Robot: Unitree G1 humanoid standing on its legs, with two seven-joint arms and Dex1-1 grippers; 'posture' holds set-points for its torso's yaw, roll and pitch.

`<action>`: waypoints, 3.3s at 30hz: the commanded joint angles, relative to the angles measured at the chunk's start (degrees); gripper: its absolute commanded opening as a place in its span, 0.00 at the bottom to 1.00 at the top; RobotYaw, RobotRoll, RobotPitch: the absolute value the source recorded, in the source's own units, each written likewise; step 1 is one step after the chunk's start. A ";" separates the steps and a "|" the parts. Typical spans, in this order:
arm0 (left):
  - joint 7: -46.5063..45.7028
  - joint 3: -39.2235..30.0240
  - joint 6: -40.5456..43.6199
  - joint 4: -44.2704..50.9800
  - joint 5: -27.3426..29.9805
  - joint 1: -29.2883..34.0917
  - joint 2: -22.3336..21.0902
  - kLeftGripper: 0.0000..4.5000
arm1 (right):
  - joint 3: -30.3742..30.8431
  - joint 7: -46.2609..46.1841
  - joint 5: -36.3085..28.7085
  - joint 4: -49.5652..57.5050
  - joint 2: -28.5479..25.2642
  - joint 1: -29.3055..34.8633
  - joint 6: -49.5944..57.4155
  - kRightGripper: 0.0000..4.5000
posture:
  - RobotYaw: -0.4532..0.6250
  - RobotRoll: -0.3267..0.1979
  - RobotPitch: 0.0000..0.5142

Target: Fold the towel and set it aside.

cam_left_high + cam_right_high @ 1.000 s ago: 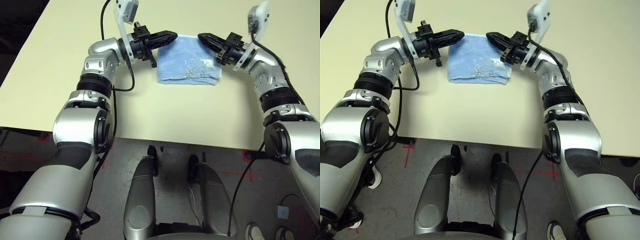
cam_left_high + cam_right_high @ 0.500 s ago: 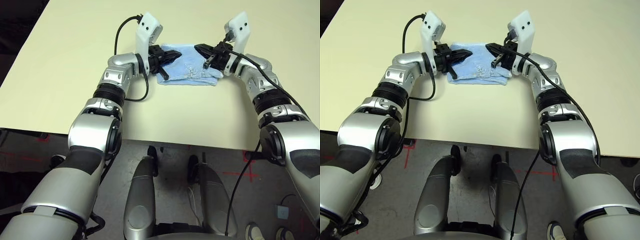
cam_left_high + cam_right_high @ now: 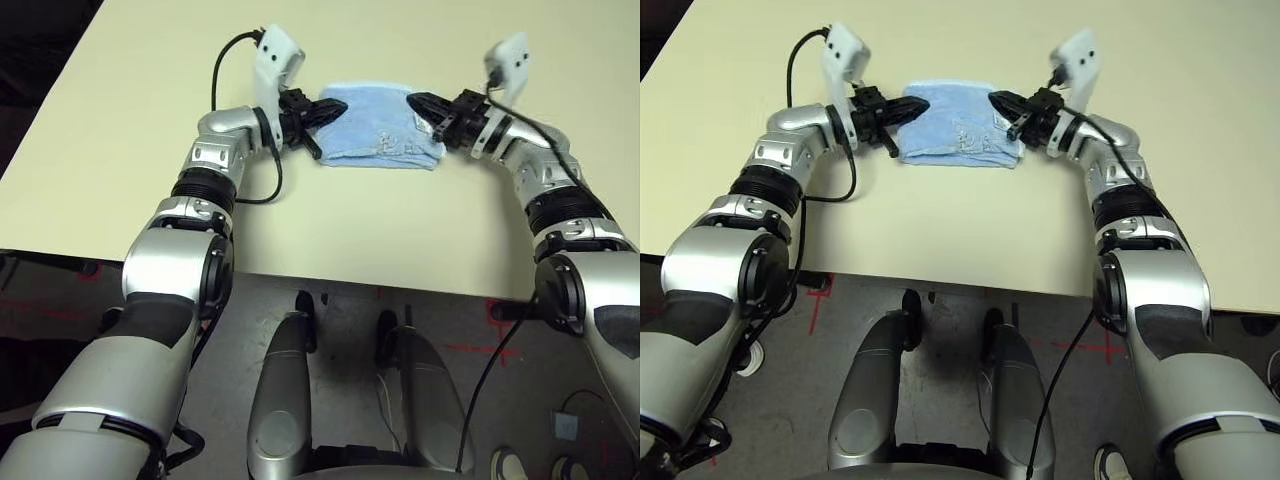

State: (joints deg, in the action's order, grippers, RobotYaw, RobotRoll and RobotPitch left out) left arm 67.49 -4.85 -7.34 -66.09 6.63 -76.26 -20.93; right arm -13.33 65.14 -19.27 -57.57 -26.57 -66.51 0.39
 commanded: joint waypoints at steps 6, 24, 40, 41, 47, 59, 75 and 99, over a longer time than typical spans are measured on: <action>20.25 2.16 0.99 14.71 3.16 8.99 -9.08 0.01 | 3.97 19.88 -0.21 4.40 -12.62 6.34 14.53 0.00 | 0.48 0.62 0.73; 21.99 4.21 0.67 22.00 4.35 15.21 -13.19 0.99 | -2.03 5.49 -6.68 1.25 -14.58 0.82 55.65 1.00 | 0.48 0.62 0.74; 22.69 3.46 -0.39 22.25 8.06 14.99 -12.27 0.99 | 1.81 6.97 -7.81 6.66 -14.58 2.99 64.91 1.00 | 0.48 0.62 0.73; 22.59 3.53 -0.33 22.32 8.13 15.00 -12.24 0.99 | 1.90 6.71 -7.83 6.45 -13.99 2.72 65.03 1.00 | 0.48 0.62 0.73; 22.28 3.77 0.06 22.51 8.19 14.85 -12.09 0.99 | 1.59 3.12 -7.18 4.43 -8.25 0.98 63.07 1.00 | 0.49 0.62 0.72; 21.69 3.86 2.11 24.87 8.19 15.12 -12.33 0.99 | -0.33 -3.00 -7.09 2.09 -0.80 -2.65 59.60 1.00 | 0.52 0.62 0.73; 21.85 4.22 2.64 25.06 7.74 15.30 -12.50 1.00 | -0.25 -1.58 -8.12 4.15 -1.46 -1.53 61.24 0.11 | 0.50 0.62 0.73; 21.54 5.33 3.34 22.31 6.71 13.79 -11.71 1.00 | -20.33 -24.52 -12.18 -5.20 -1.86 -8.73 8.70 0.01 | 0.44 0.62 0.70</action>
State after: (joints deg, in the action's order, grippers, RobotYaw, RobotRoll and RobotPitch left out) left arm 88.84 -0.39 -3.56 -43.10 14.17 -62.23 -32.70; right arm -33.69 44.72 -33.96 -59.98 -27.20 -76.47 16.38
